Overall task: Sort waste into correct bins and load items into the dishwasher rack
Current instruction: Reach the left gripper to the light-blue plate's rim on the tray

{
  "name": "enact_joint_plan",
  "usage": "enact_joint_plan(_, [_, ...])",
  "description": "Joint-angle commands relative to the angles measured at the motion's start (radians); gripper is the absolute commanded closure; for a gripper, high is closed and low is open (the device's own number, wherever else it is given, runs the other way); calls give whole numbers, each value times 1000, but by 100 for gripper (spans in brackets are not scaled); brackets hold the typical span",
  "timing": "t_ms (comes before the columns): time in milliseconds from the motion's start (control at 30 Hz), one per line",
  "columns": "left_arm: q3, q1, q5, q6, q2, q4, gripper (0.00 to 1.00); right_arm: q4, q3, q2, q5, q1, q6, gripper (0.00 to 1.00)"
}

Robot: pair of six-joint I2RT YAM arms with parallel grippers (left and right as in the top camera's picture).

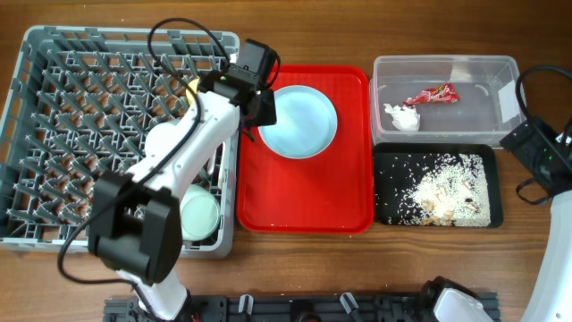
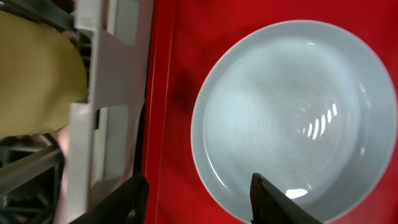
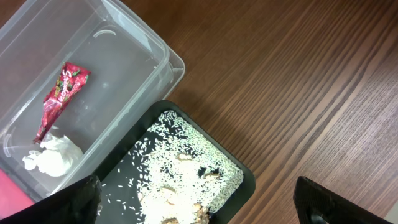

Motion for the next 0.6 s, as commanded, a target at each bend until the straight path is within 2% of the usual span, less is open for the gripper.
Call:
enact_joint_plan(0, [8,2,-9,-13,46,18,46,2,17,6,3,-3,8,1])
enact_joint_plan(167, [8,-3,36,-13,84,48,47,2,17,6,3,-3,8,0])
enact_joint_plan(567, [8,-64,35,-13,197,122,48,2,17,6,3,-3,8,0])
